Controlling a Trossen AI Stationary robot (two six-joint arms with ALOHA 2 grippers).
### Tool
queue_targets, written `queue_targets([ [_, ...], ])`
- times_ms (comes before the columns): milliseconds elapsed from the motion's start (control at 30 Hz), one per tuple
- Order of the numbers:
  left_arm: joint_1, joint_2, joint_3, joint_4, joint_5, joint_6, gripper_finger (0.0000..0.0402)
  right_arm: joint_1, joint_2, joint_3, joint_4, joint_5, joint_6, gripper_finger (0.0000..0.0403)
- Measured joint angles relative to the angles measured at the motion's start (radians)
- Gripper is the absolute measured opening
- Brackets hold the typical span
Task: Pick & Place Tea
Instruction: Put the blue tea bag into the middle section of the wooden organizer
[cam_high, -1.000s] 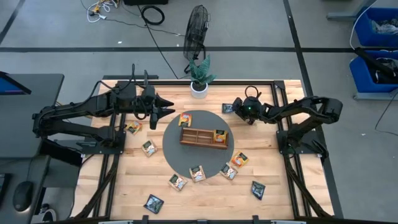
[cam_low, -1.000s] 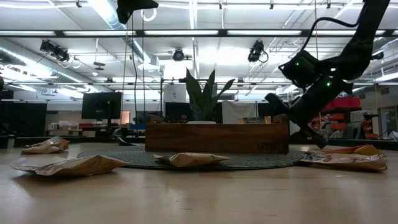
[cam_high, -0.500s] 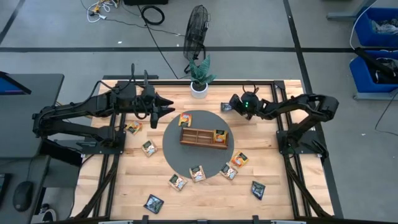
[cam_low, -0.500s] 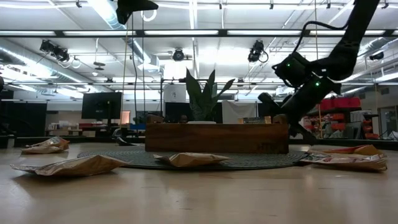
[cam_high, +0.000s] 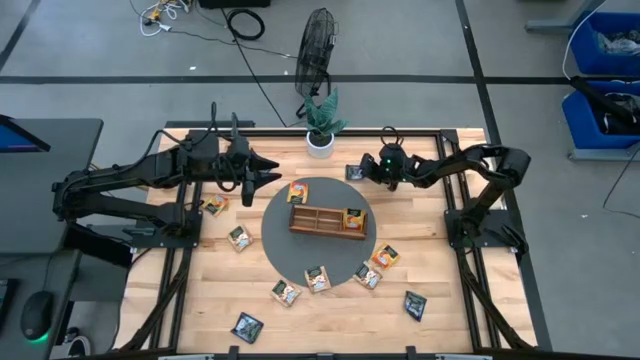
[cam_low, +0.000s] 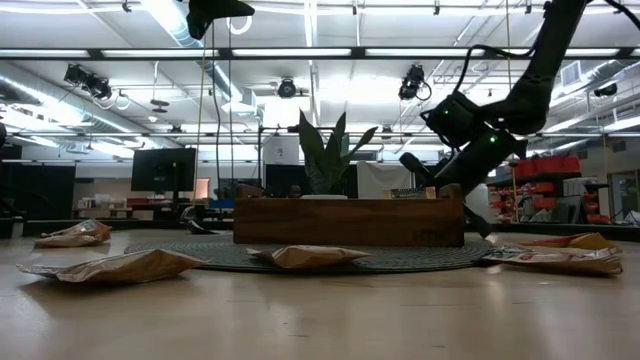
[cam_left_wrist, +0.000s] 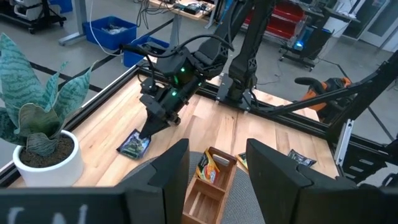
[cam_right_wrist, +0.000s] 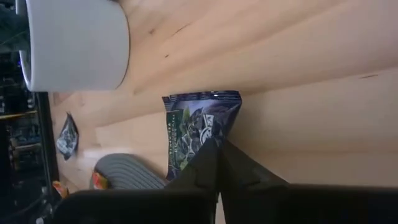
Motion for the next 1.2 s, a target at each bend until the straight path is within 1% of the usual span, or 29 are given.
queue_targets([
  [167, 0.0, 0.0, 0.0, 0.001, 0.0, 0.0, 0.0165, 0.007, -0.055, 0.006, 0.002, -0.02, -0.019, 0.0002],
  [333, 0.0, 0.0, 0.0, 0.012, 0.0, -0.008, 0.0165, 0.05, -0.176, 0.006, -0.034, -0.023, -0.045, 0.0001],
  [467, 0.0, 0.0, 0.0, 0.027, 0.0, -0.021, 0.0165, 0.117, -0.31, 0.006, -0.09, 0.027, -0.087, 0.0001],
  [667, 0.0, 0.0, 0.0, 0.042, -0.003, -0.05, 0.0165, 0.251, -0.518, 0.007, -0.238, 0.171, -0.138, 0.0],
  [800, 0.0, 0.0, 0.0, 0.048, -0.007, -0.095, 0.0165, 0.335, -0.617, 0.007, -0.259, 0.222, -0.223, 0.0],
  [967, 0.0, 0.0, 0.0, 0.048, -0.008, -0.145, 0.0165, 0.409, -0.679, 0.023, -0.258, 0.239, -0.366, 0.0],
  [1067, 0.0, 0.003, 0.0, 0.049, -0.015, -0.15, 0.0165, 0.448, -0.682, 0.085, -0.272, 0.249, -0.524, 0.0],
  [1133, 0.0, 0.011, 0.001, 0.053, -0.015, -0.153, 0.0165, 0.468, -0.674, 0.149, -0.3, 0.272, -0.597, 0.0],
  [1200, 0.0, 0.011, 0.001, 0.056, -0.015, -0.16, 0.0165, 0.476, -0.659, 0.222, -0.375, 0.273, -0.667, 0.0],
])
